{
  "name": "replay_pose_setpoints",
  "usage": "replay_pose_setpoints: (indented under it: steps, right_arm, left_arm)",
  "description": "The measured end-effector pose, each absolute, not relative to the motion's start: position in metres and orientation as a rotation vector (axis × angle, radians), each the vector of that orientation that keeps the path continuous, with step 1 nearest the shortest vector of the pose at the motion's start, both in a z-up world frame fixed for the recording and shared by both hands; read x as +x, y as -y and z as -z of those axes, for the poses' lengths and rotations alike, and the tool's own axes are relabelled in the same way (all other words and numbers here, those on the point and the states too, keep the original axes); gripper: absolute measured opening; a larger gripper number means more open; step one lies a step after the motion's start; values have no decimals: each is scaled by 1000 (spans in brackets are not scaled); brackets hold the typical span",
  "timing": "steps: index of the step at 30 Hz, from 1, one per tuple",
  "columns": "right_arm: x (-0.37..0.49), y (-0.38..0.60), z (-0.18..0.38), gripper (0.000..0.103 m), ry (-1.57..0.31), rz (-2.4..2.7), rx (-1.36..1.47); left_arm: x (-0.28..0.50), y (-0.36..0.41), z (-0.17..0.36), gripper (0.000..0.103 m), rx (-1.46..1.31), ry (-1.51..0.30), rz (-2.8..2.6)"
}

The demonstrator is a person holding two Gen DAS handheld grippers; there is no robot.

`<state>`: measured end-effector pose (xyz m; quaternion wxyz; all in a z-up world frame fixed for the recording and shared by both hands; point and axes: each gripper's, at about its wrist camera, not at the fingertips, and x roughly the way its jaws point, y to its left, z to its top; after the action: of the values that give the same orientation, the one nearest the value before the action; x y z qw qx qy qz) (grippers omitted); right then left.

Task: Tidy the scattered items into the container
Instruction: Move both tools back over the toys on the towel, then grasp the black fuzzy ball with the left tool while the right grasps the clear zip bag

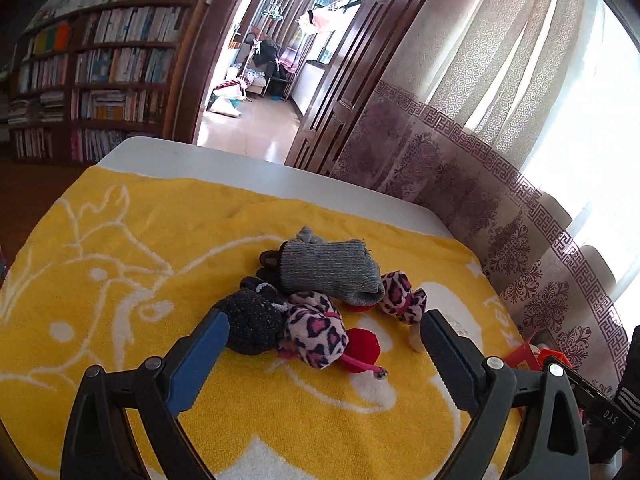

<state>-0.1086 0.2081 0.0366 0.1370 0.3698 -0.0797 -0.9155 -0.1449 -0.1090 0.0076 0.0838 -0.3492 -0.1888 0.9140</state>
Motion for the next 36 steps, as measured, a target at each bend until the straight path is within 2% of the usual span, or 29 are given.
replay_pose_setpoints:
  steps: [7,15,23,28,30,34,36]
  right_arm:
    - [-132,-172,-31,75,167,2589,1106]
    - [-138,-161,-12,75,181,2564,1117]
    - [-142,-166,-1,74,223,2562,1146]
    - [-141,-165,3,74,216,2566,1149]
    - [-143,-165,6,74,216,2563,1160]
    - [-143,-166,13,74,204,2570,1168]
    - [-145,-167,16,74,211,2563,1175]
  left_arm:
    - [-157,141,15,98,-1121,583,-2780]
    - [-172,150,41,98,-1230,580,-2796]
    - [-188,121,58,98,-1278,433,-2743]
    - [-192,133,65,97,-1306,542,-2723]
    - [-191,134,64,91,-1306,543,-2736]
    - [-189,136,63,53,-1265,583,-2690]
    - [-186,134,60,53,-1254,566,-2705]
